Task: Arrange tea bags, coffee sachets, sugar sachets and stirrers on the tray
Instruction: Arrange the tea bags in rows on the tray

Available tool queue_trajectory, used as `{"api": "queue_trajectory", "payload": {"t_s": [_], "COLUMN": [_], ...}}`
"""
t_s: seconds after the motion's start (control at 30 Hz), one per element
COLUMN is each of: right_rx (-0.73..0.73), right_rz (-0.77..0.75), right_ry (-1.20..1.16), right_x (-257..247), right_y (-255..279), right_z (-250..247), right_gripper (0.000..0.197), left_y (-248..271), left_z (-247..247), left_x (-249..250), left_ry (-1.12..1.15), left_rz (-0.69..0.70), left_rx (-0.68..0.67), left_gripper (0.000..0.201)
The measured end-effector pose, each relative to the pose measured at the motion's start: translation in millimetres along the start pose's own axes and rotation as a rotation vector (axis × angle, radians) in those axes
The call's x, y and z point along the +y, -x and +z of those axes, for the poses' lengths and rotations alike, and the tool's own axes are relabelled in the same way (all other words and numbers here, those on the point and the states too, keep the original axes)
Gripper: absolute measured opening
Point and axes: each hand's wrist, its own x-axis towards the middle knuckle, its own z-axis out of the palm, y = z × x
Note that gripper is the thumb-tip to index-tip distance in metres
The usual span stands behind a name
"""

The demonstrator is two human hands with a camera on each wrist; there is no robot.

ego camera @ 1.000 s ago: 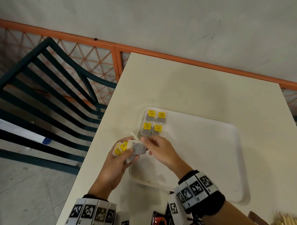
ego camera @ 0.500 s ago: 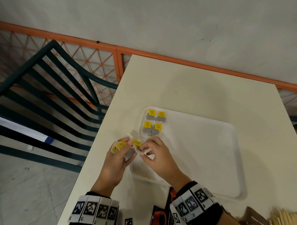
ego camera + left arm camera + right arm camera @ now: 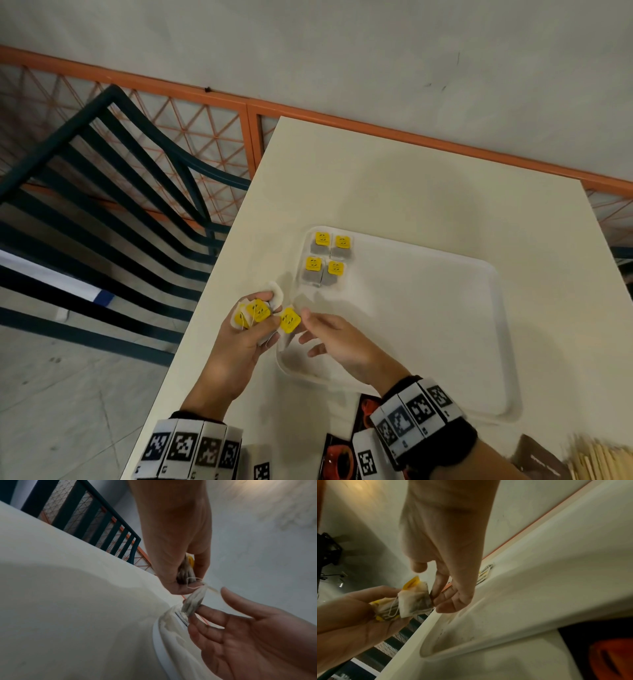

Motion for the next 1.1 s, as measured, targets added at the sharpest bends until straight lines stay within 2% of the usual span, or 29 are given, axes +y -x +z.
{"api": "queue_trajectory", "payload": {"t_s": [0.07, 0.17, 0.27, 0.33, 0.47, 0.6, 0.9, 1.03, 1.1], "right_rx": [0.002, 0.054, 0.080, 0.172, 0.443, 0.583, 0.652, 0.675, 0.640], "right_rz": [0.009, -0.033, -0.060, -0.060, -0.023, -0.030, -0.120, -0.173, -0.197], "right_ry": [0.020, 0.099, 0.023, -0.038, -0.057, 0.017, 0.224, 0.349, 0.367], "right_x": [0, 2, 2, 2, 7, 9, 15, 11, 7], "right_y": [-1, -6, -10, -15, -32, -44, -58, -52, -45], "right_z": [0, 0, -1, -3, -12, -15, -9, -8, -4], "right_gripper": [0.032, 0.017, 0.007, 0.006, 0.007, 0.023, 0.034, 0.029, 0.025], "left_y": [0, 0, -2, -3, -3, -1, 0, 2, 3], "left_z": [-3, -6, -6, -7, -12, -13, -9, -5, -3], "left_x": [0, 1, 0, -2, -4, -2, -2, 0, -1], "left_ry": [-0.037, -0.048, -0.051, -0.038, 0.001, 0.057, 0.132, 0.076, 0.038], "left_rz": [0.016, 0.048, 0.068, 0.079, 0.066, 0.041, -0.018, -0.032, -0.038], "left_rx": [-0.013, -0.019, 0.005, 0.067, 0.148, 0.137, 0.141, 0.105, 0.083], "left_gripper": [0.048, 0.057, 0.049, 0.030, 0.029, 0.028, 0.019, 0.021, 0.022]}}
